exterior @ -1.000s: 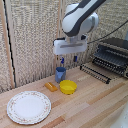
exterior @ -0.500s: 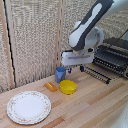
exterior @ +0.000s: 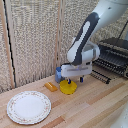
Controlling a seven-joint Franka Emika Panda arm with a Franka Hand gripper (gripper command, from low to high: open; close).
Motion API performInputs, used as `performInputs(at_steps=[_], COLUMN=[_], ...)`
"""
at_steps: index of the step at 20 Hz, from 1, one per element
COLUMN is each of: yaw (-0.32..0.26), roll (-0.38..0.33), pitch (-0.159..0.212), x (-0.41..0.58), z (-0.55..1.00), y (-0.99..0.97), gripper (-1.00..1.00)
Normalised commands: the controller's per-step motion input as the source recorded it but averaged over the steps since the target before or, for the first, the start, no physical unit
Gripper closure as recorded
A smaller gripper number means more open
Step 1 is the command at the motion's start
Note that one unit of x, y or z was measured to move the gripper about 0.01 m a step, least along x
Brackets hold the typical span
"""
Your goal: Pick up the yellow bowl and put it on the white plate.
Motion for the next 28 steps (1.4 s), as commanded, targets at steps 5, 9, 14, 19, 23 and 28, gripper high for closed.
performInputs(at_steps=[5, 9, 14, 19, 23, 28], yaw=[0.029, 0.0, 0.004, 0.0, -0.004, -0.002], roll=[-0.041, -0.001, 0.0, 0.0, 0.0, -0.002], pitch=[0.005, 0.013, 0.0, 0.0, 0.0, 0.0], x=[0.096, 0.034, 0.0, 0.0, 0.0, -0.047], z=[-0.17, 0.0, 0.0, 0.0, 0.0, 0.18], y=[0.03, 0.07, 0.09, 0.03, 0.01, 0.0], gripper=[1.0, 1.0, 1.0, 1.0, 1.0, 1.0])
